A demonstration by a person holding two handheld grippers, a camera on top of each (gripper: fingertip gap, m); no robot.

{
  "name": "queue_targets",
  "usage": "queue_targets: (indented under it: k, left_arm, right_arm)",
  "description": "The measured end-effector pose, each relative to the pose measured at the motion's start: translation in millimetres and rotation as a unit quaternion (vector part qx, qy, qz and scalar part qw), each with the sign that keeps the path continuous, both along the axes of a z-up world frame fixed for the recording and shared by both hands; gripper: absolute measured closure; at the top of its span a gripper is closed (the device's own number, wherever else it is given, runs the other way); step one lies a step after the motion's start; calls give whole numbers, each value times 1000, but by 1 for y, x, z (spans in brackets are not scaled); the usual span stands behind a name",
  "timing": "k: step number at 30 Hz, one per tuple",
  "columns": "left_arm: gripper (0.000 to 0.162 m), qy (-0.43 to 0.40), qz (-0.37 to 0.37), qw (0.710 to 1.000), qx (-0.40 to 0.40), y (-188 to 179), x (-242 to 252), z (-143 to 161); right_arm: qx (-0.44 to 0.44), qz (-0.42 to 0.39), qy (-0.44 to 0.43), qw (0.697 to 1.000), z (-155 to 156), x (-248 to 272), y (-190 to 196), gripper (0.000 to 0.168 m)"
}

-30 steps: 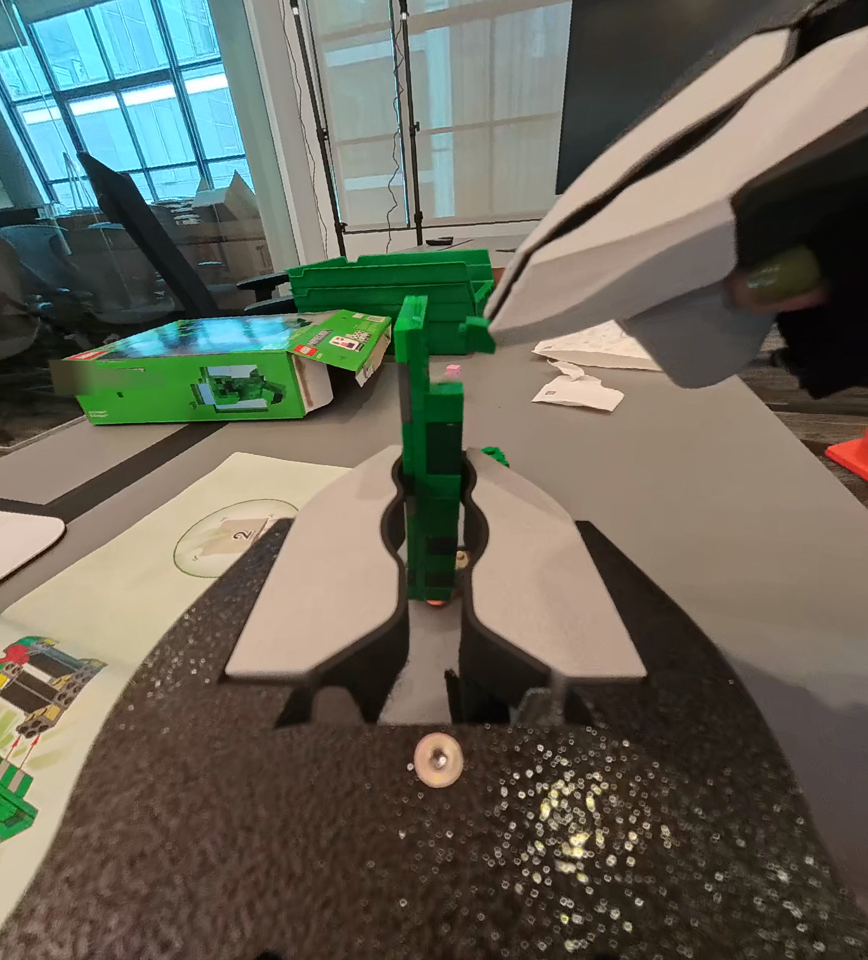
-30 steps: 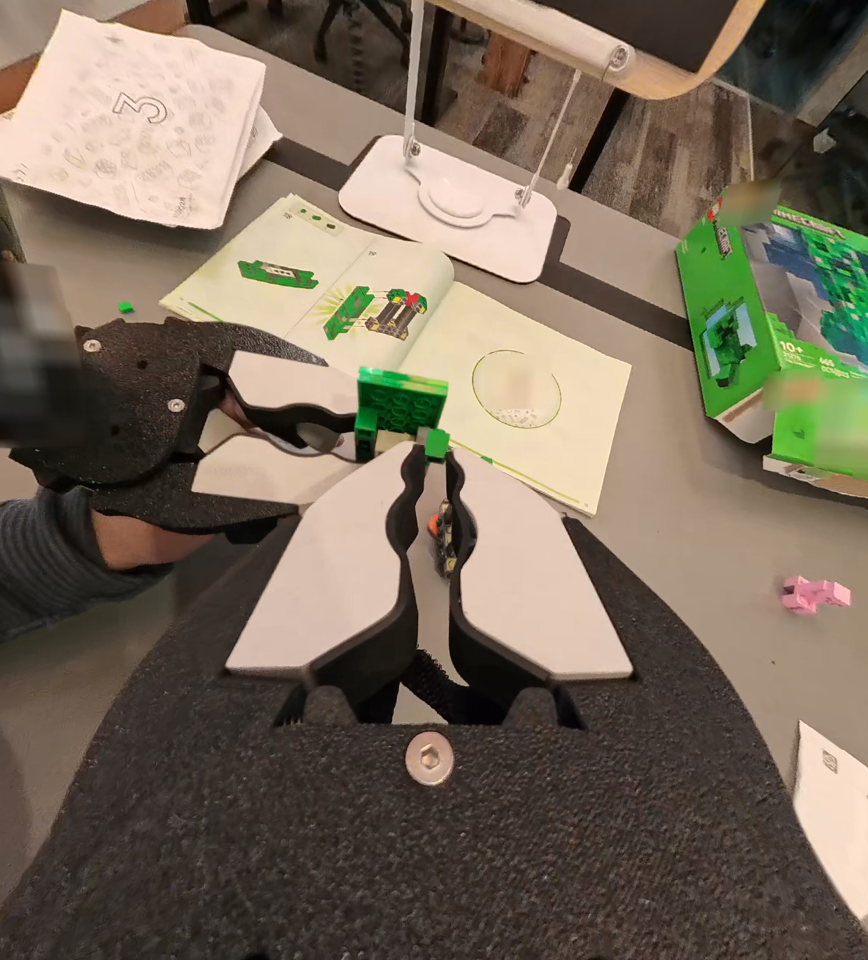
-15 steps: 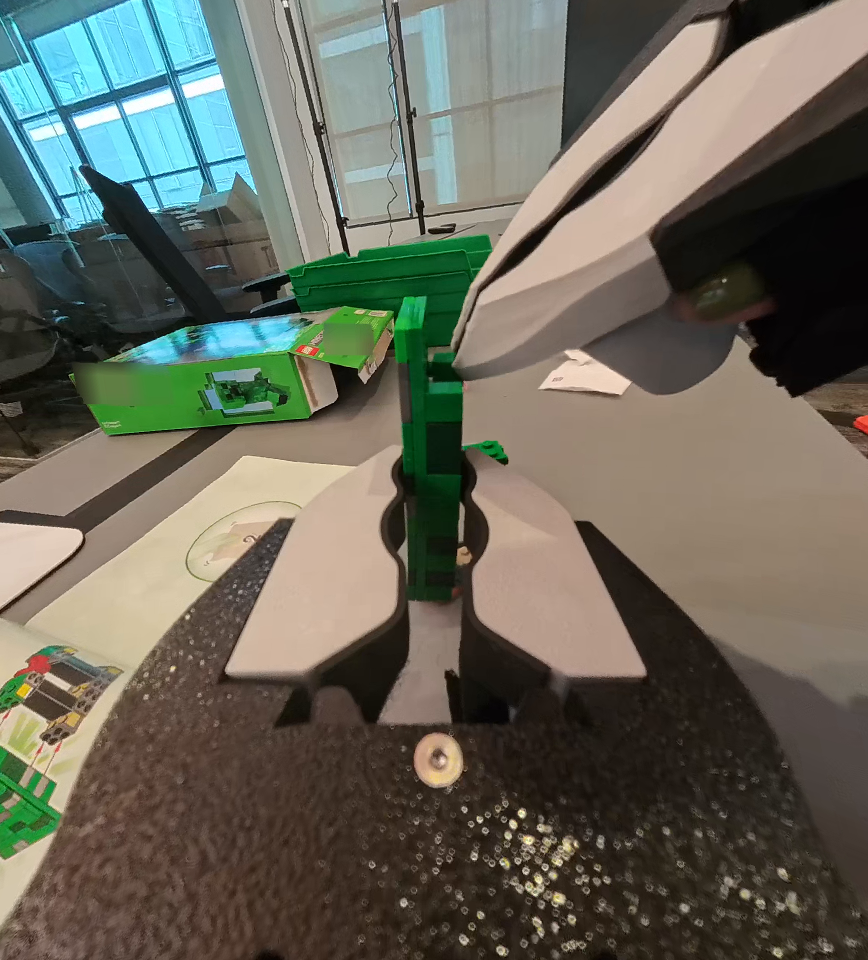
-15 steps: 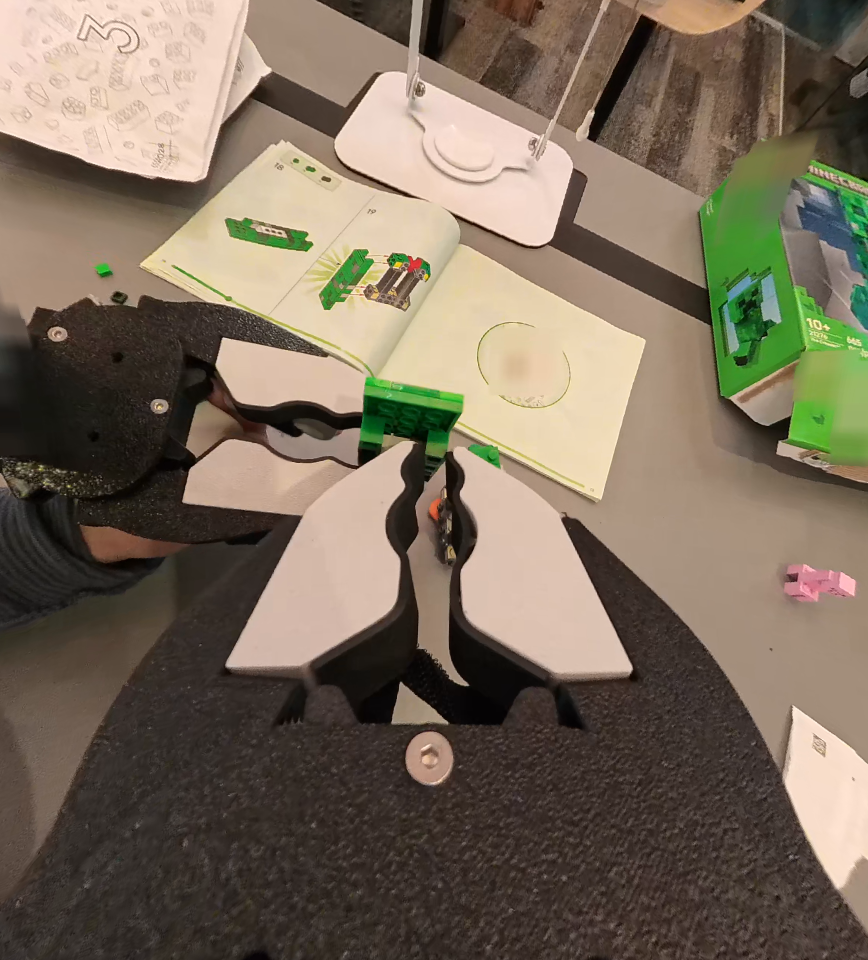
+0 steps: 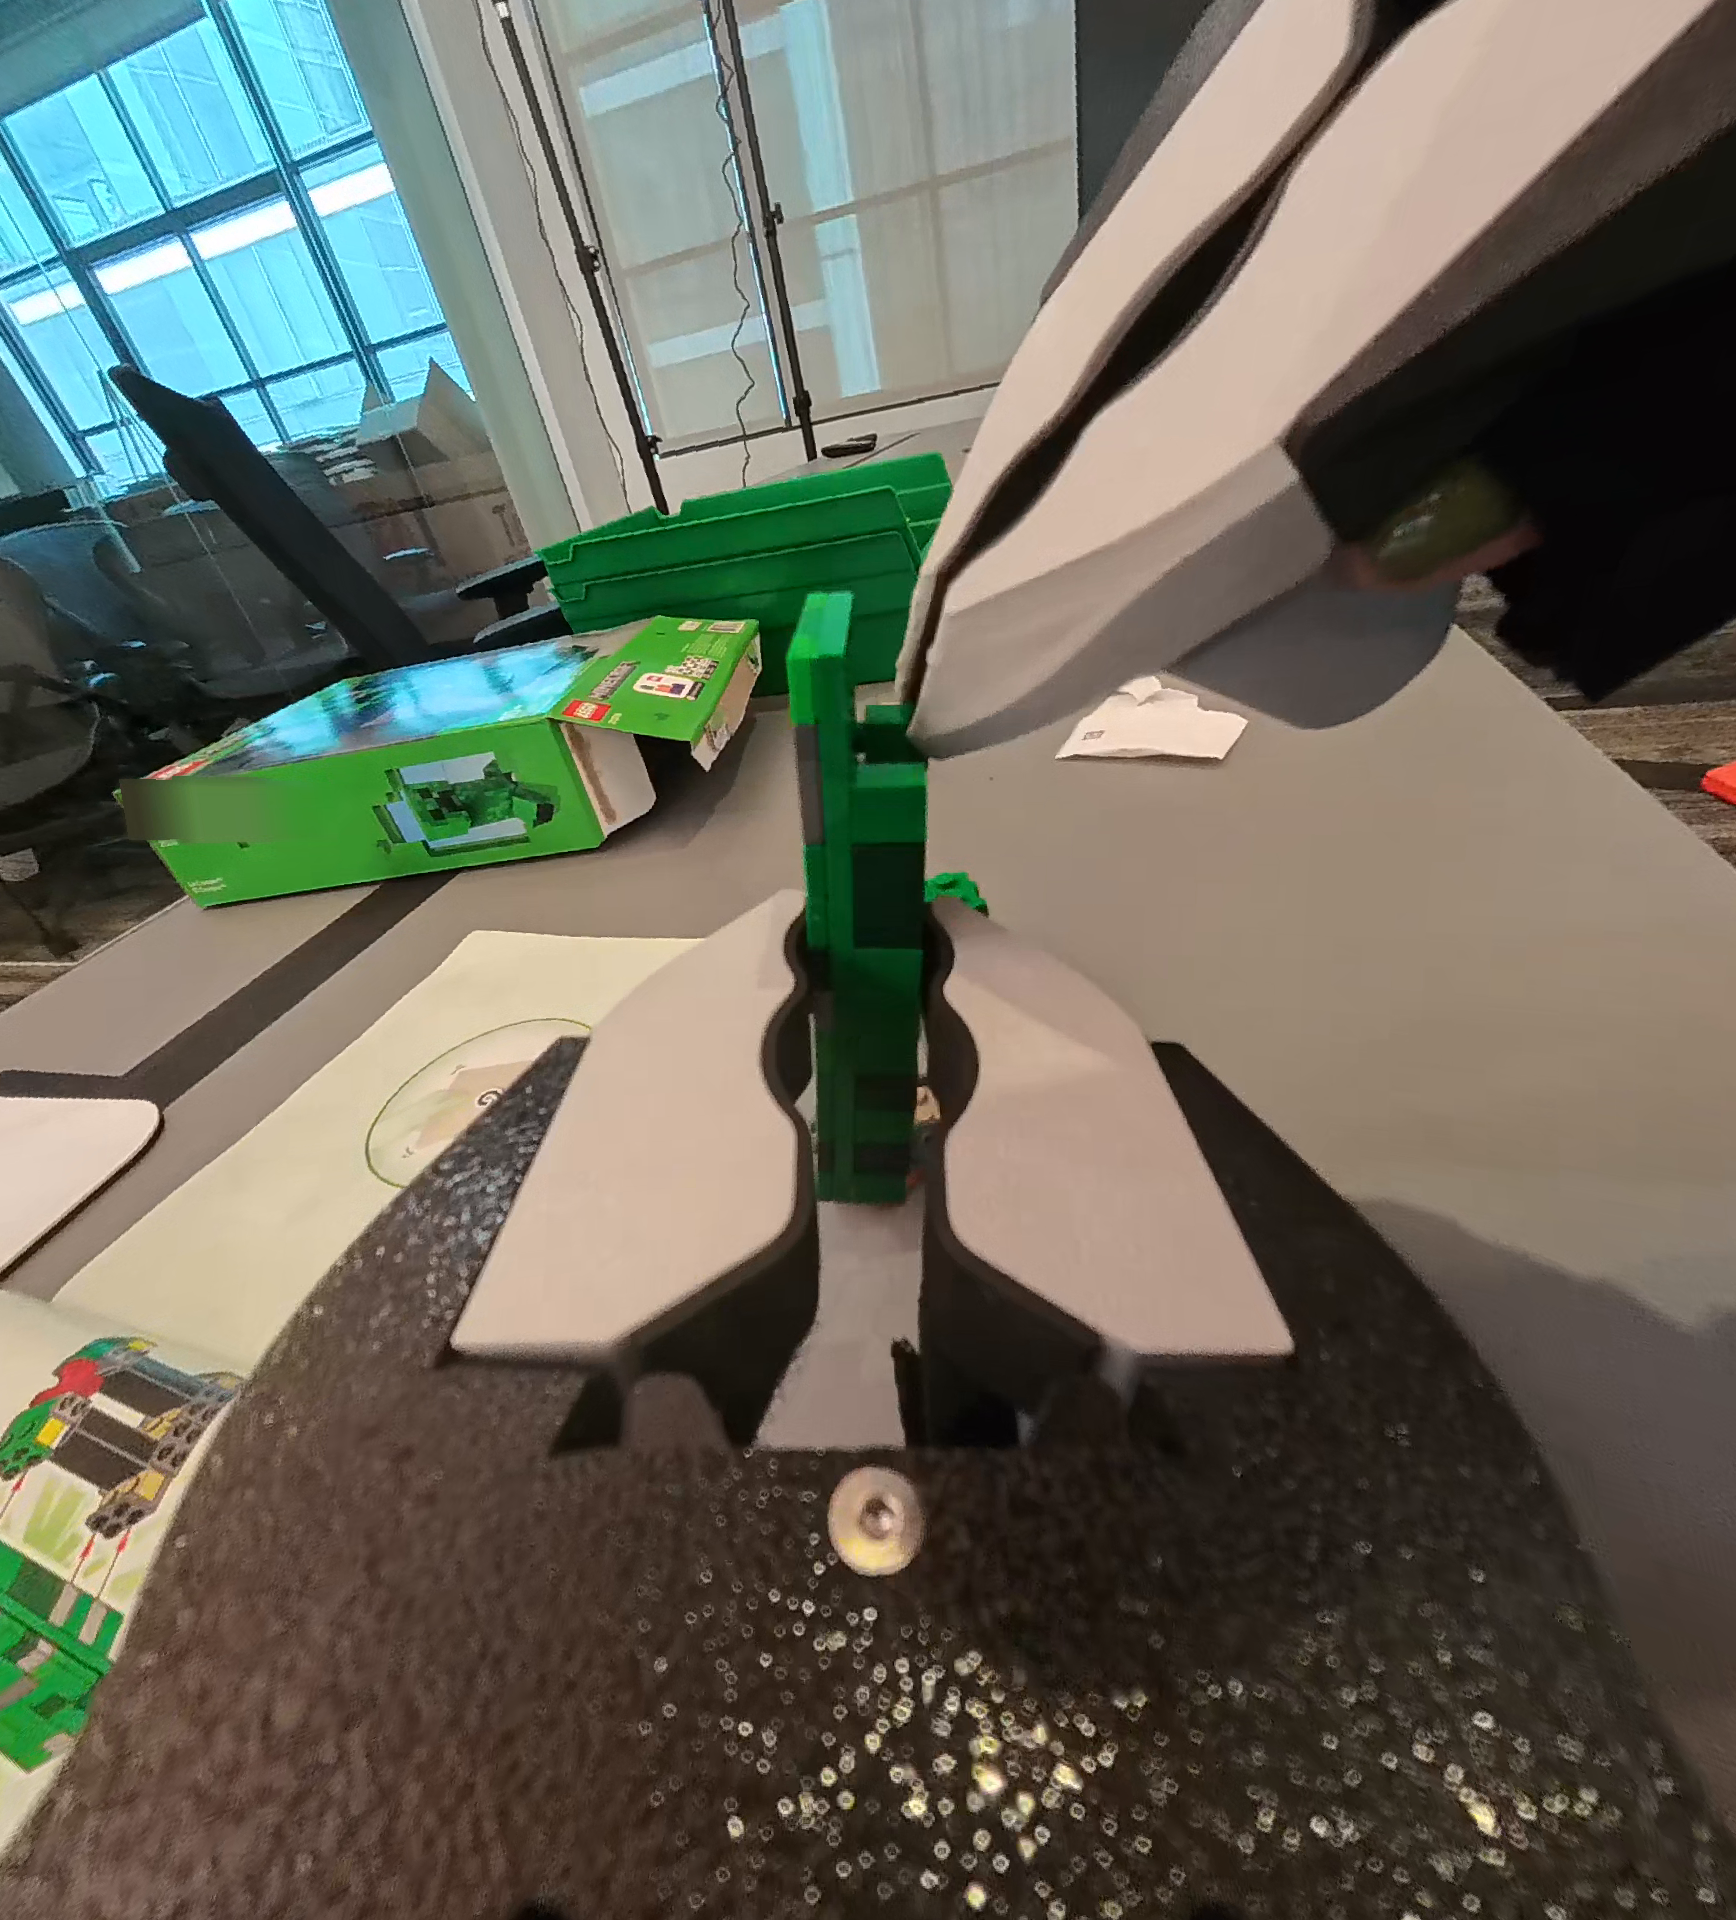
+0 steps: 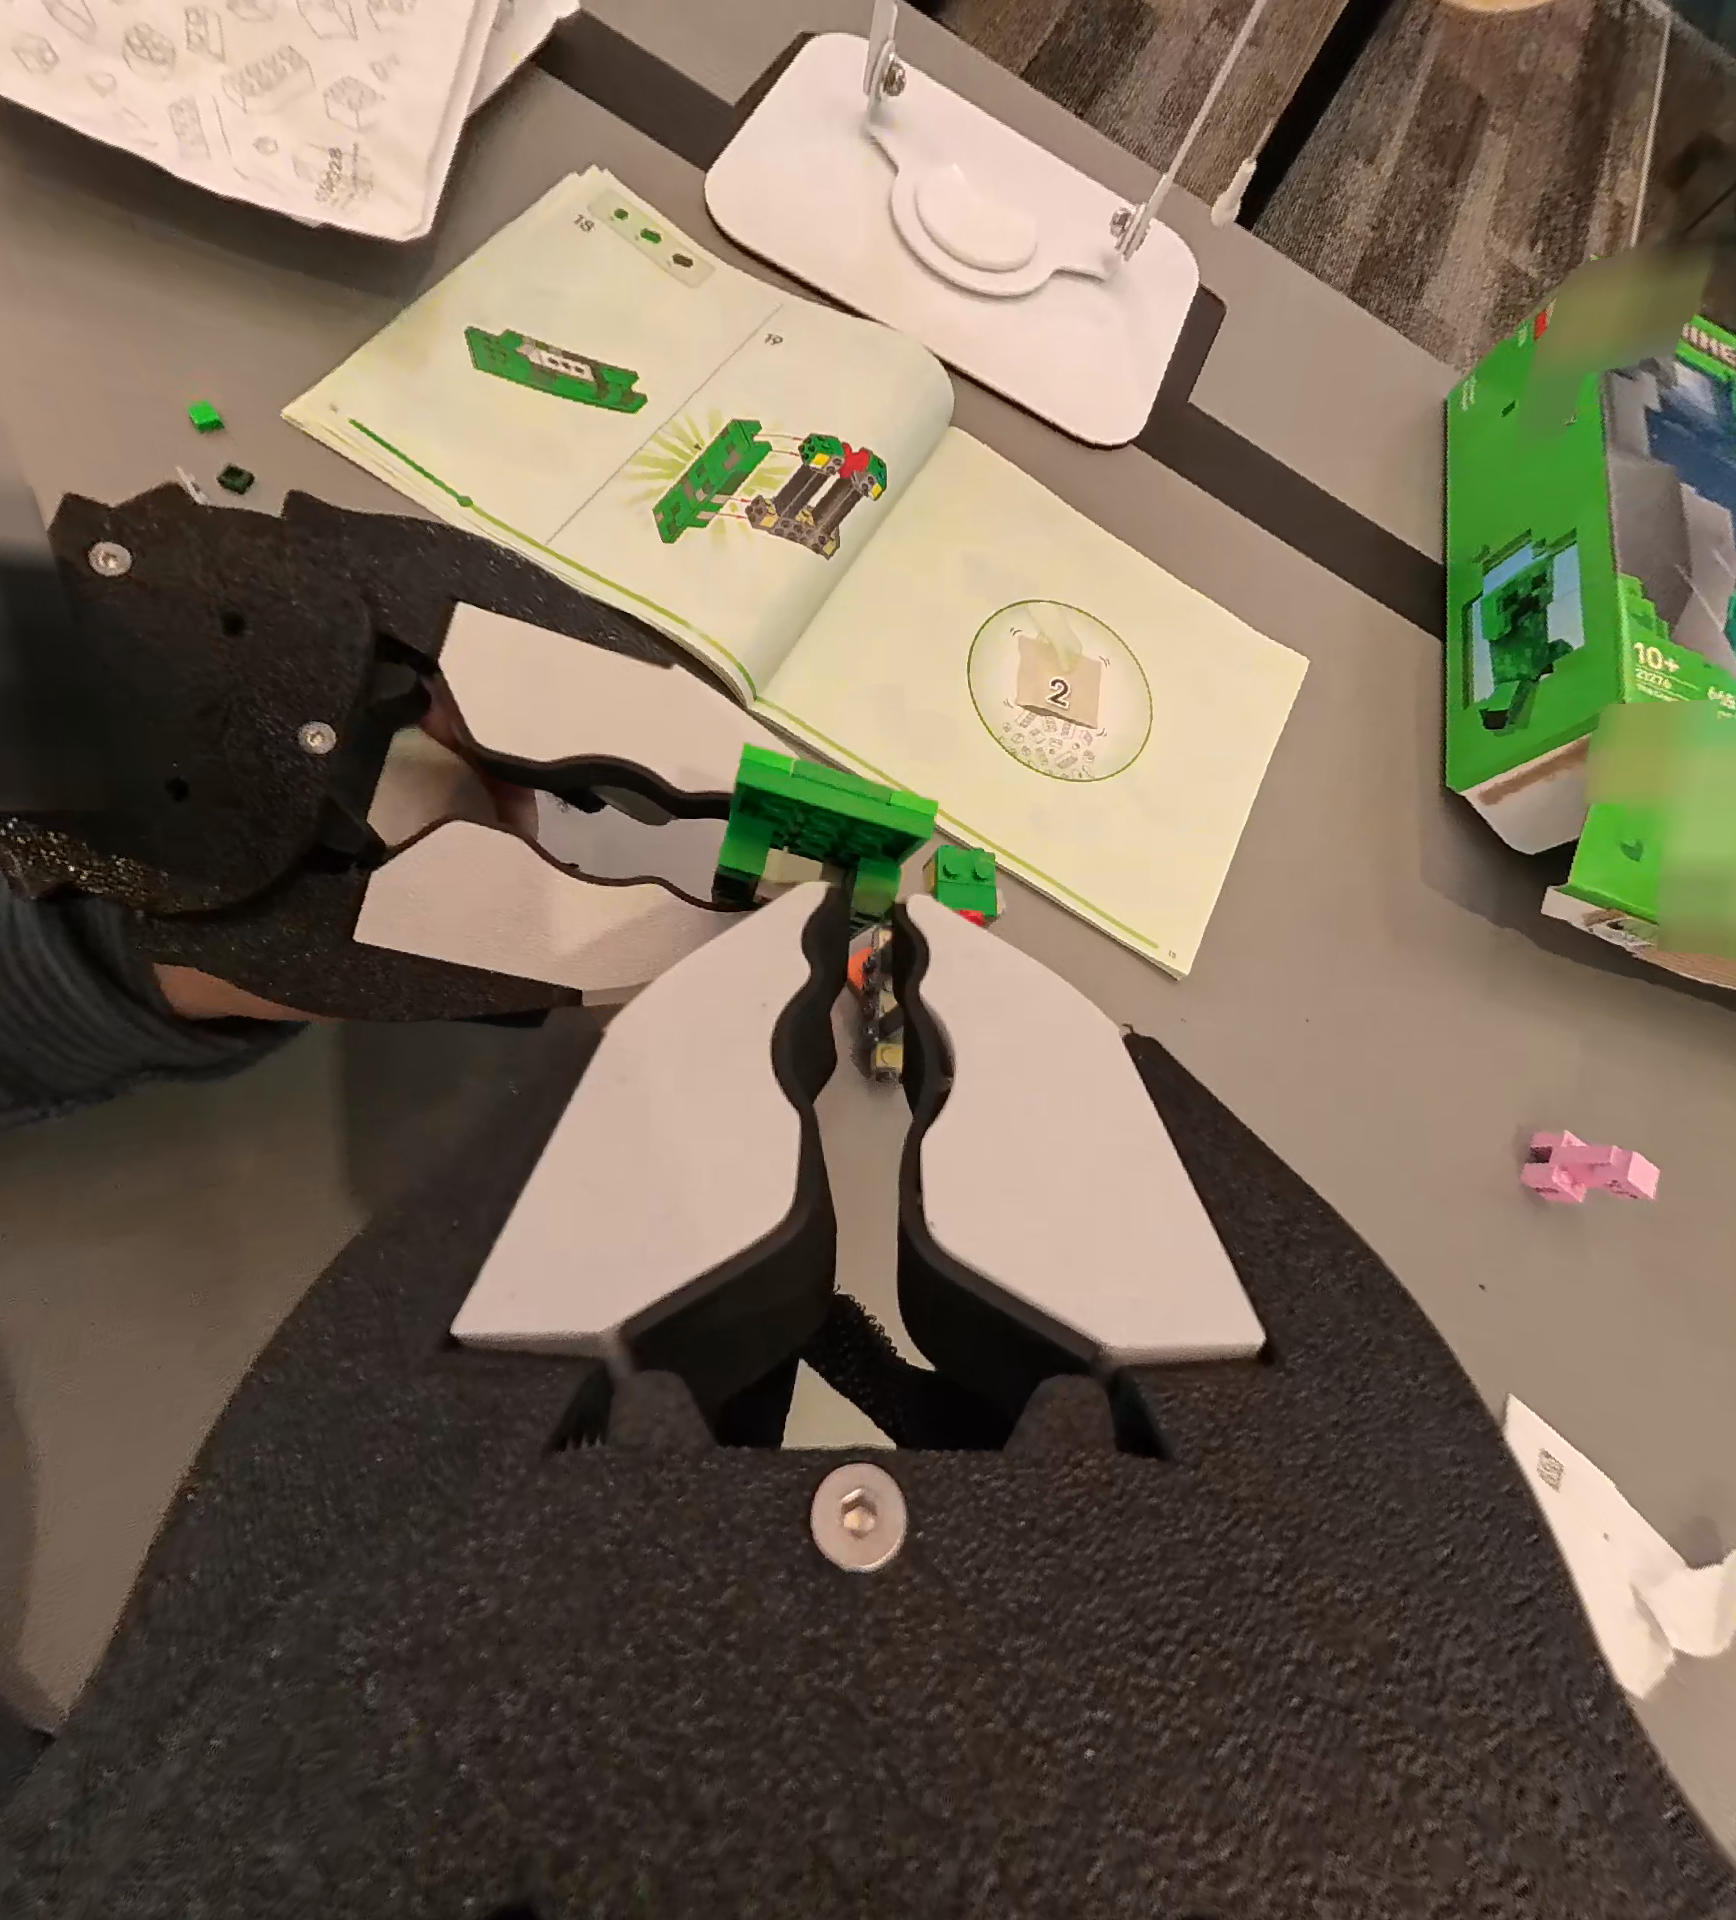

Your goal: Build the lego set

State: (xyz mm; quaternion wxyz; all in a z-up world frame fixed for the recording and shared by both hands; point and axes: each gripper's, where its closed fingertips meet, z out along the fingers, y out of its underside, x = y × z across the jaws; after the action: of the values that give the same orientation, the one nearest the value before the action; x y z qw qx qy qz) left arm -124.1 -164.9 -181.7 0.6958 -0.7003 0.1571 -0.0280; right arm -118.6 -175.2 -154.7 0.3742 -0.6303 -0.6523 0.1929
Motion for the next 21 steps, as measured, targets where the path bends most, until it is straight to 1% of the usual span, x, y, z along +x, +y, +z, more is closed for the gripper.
queue_targets:
  k: [8,10,16,21]
  left_arm:
    - [145,-3,-7,1000,-6,1,3,-1]
    - [145,-9,-8,1000,-16,2,4,-3]
    - [145,-15,-7,1000,-15,2,2,-2]
    - [145,1,-4,1000,-13,3,3,-3]
  right_arm:
    - [20,17,-14,1000,-1,4,1,161]
    - [9,22,-16,1000,-2,3,-2,161]
    - [14,0,-11,1000,-2,3,3,161]
    - [9,-3,-11,1000,-2,4,4,161]
